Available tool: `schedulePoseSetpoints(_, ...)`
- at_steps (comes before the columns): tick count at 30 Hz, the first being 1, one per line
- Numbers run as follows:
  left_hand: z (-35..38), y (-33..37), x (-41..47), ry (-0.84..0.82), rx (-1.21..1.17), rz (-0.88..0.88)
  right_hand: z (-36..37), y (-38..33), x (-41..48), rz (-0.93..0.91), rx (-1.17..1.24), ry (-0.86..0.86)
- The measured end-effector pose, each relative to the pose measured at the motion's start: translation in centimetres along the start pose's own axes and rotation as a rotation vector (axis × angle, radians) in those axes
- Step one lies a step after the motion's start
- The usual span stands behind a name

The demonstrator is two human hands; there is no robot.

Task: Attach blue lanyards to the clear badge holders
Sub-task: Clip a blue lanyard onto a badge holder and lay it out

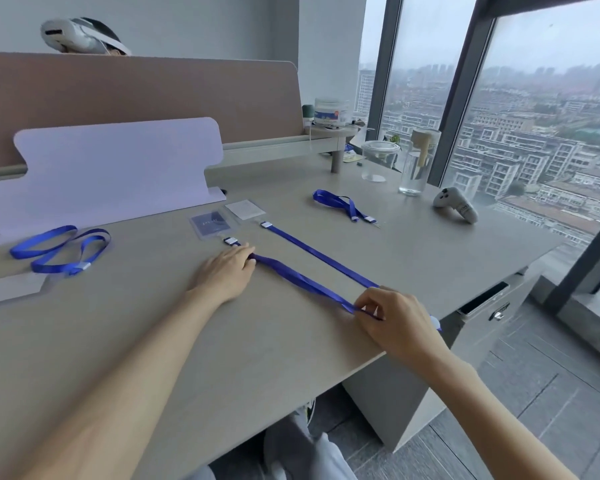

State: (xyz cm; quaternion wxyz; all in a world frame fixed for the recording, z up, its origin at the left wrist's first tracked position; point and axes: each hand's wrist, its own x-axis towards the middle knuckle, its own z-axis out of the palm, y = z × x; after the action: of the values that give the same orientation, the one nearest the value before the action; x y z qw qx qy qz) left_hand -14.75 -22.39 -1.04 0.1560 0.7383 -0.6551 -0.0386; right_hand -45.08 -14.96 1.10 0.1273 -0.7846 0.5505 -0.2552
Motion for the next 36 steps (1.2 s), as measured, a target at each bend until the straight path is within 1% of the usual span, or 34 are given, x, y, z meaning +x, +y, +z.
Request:
schedulePoseSetpoints(5, -0.4, 0.4, -0.4, -0.013, 0.012, -0.003, -1.2, 1.7, -1.3, -0.059, 0.117, 0.071)
schedulePoseSetpoints(10, -0.5, 0.6, -0.4, -0.030, 0.019, -0.006, -2.0, 2.7, -2.0, -0.050, 0.157, 0.075)
schedulePoseSetpoints(17, -0.9, 1.0, -0.5, -0.110, 0.028, -0.011, -4.0, 3.5, -2.1, -0.061, 0.258, 0.223)
schedulePoseSetpoints(21, -1.3, 1.6, -0.8, -0.135, 0.050, -0.027, -5.3, 3.9, -3.0, -0.087, 0.329, 0.155)
schedulePoseSetpoints(23, -1.3, 1.8, -0.9, -0.147, 0.063, -0.032, -5.5, 4.0, -3.4, -0.054, 0.342, 0.121)
schedulePoseSetpoints(25, -1.3, 1.8, -0.9, -0.166, 0.079, -0.038, -5.4, 4.2, -3.6, 0.005, 0.312, 0.093)
schedulePoseSetpoints(28, -1.0, 1.8, -1.1, -0.183, 0.093, -0.058, -5.1, 4.4, -3.4, 0.051, 0.201, 0.054)
schedulePoseSetpoints(32, -1.0, 1.9, -2.1, -0.140, 0.043, -0.004, -4.6, 3.4, -2.7, -0.009, 0.016, 0.029)
schedulePoseSetpoints(36, -1.0, 2.2, -3.5, -0.095, -0.062, 0.050, -3.4, 0.4, -0.8, -0.050, 0.048, 0.022)
